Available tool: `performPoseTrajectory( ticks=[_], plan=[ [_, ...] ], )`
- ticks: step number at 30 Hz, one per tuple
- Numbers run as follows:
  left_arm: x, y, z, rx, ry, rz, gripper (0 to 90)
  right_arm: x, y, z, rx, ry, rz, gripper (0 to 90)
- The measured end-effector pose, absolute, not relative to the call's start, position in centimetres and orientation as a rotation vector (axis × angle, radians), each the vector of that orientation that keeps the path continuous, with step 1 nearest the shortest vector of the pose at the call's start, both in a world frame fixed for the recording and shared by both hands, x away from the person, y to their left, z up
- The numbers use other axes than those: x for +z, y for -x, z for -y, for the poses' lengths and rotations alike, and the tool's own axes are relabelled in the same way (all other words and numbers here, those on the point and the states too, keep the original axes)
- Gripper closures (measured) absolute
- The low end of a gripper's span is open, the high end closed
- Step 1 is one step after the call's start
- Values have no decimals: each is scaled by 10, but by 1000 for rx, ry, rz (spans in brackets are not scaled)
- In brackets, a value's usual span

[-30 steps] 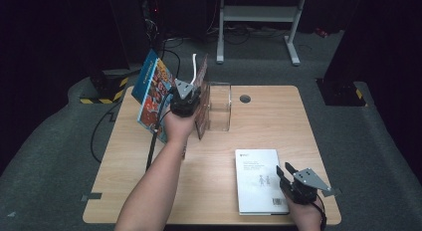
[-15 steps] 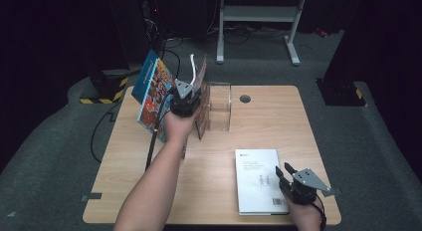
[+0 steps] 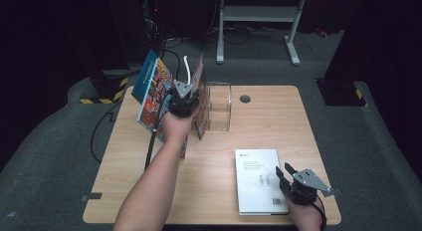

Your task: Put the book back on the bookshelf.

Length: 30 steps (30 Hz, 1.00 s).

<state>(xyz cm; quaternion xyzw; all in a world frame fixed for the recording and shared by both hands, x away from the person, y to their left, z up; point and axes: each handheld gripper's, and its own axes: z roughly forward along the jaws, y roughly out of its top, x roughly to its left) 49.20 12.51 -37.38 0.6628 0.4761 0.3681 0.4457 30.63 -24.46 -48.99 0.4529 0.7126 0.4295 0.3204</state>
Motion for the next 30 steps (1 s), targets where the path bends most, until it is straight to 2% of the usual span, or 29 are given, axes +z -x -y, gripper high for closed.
performPoseTrajectory(
  ticks=[15, 30],
  plan=[
    [-377, -493, -139, 978, -1628, -1275, 745, -491, -306, 243, 1124, -1187, -1877, 621],
    [-381, -493, -144, 969, -1611, -1333, 692, -492, -306, 241, 1120, -1181, -1884, 621]
  ],
)
